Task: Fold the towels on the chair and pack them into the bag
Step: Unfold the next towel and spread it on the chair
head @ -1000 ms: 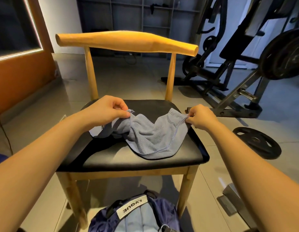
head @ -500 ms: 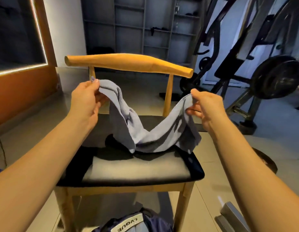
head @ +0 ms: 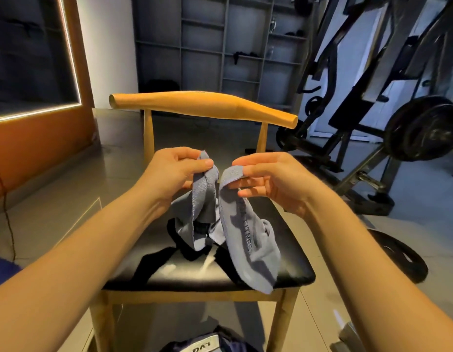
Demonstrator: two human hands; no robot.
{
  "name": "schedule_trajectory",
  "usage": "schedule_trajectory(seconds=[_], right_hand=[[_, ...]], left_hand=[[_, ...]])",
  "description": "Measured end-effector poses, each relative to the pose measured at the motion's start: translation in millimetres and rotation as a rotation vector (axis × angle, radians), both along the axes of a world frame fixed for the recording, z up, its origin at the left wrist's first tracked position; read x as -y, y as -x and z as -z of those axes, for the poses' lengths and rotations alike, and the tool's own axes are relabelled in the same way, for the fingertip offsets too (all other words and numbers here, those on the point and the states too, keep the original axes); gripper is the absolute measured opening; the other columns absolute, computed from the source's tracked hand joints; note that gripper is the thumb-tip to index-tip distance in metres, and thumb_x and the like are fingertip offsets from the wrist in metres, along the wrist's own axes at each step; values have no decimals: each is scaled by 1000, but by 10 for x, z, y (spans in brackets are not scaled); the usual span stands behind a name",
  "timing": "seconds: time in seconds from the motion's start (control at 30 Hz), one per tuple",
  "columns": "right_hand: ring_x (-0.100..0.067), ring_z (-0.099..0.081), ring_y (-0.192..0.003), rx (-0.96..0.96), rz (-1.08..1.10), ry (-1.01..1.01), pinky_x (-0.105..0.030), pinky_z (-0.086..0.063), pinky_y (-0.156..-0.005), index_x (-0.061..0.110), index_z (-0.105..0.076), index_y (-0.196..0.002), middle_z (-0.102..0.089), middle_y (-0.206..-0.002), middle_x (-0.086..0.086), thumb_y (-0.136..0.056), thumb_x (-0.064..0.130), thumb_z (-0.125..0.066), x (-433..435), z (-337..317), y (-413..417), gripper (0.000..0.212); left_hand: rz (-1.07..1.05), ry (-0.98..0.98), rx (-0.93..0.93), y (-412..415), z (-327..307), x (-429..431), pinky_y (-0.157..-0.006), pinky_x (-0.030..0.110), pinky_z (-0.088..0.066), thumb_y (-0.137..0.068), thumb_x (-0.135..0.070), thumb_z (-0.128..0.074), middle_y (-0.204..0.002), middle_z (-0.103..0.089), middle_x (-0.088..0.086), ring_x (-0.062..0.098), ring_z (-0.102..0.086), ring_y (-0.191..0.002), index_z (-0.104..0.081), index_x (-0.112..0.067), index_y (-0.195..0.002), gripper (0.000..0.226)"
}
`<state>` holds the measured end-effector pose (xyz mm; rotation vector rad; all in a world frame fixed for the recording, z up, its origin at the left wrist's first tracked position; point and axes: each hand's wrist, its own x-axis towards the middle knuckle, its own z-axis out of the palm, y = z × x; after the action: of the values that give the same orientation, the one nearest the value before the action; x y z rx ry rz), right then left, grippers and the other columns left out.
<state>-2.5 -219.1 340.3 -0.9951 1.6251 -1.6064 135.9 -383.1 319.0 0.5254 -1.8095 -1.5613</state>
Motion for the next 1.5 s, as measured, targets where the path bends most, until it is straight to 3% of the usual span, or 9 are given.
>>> schedule_trajectory(seconds=[0.13,0.33,0.53,0.73,0.9,0.97,1.1,1.37,1.5], right_hand=[[-32,-76,-95,-152,-15,-1,-34,-63,-74,-3,-68,-117,-76,-104,-20,-92,-6,-64,-32,-12,-20,25],[-30,-77,-91,-287,-39,-19,-37,-64,-75,-5,-70,-112,-77,-99,-20,-92,-1,-68,-44,-51,-50,21],[-18,-66,-68,-541,-18,-88,-26,-54,-59,6,-78,-90,-74,-78,-12,-92,12,-72,-56,-83,-30,8],[-13,-65,-69,-661,-89,-189,-23,-52,-59,8,-78,-90,-73,-79,-8,-96,14,-67,-83,-142,-23,13],[-10,-60,-61,-705,-37,-211,-18,-48,-54,14,-81,-91,-73,-72,0,-93,24,-72,-63,-134,-33,14],[-5,-66,-67,-748,-21,-218,-16,-51,-56,16,-82,-95,-74,-75,7,-95,26,-70,-55,-131,-39,15],[-9,-70,-83,-861,39,-166,-30,-63,-73,19,-81,-92,-75,-80,8,-94,30,-70,-26,-128,-55,16],[-14,-71,-79,-860,85,-97,-32,-61,-71,18,-78,-85,-74,-77,3,-88,36,-75,5,-114,-74,18],[-19,-69,-73,-830,121,-37,-32,-60,-68,17,-72,-88,-72,-76,-1,-87,35,-77,36,-62,-52,18]], left_hand=[[16,48,10,-31,-25,-77,-61,25,-59,-84,-12,-81,-90,-77,14,19,-73,-75,-74,3,-99,23],[-5,119,10,-39,6,-119,-53,24,-54,-78,-18,-87,-78,-75,12,14,-69,-65,-72,6,-91,30],[-24,85,30,-24,-8,-173,-55,20,-51,-84,-30,-82,-80,-73,17,13,-64,-68,-80,-7,-80,23],[101,8,148,-45,-61,-217,-48,14,-45,-93,-26,-73,-69,-66,5,10,-55,-59,-80,-4,-91,23],[189,-48,182,-48,-83,-270,-57,19,-55,-95,-16,-70,-77,-71,8,10,-62,-63,-80,-5,-99,15],[178,-53,170,-48,-94,-277,-54,18,-52,-95,-13,-69,-75,-70,8,9,-61,-59,-79,-4,-100,14],[164,-31,172,-59,-100,-273,-52,18,-49,-95,-10,-68,-78,-67,11,10,-59,-59,-78,-1,-100,15],[188,92,191,-90,-123,-324,-67,21,-57,-97,-6,-62,-97,-76,17,17,-66,-79,-80,-8,-99,18],[197,141,196,-94,-126,-315,-90,38,-59,-99,-8,-60,-103,-77,14,33,-70,-101,-79,-10,-104,20]])
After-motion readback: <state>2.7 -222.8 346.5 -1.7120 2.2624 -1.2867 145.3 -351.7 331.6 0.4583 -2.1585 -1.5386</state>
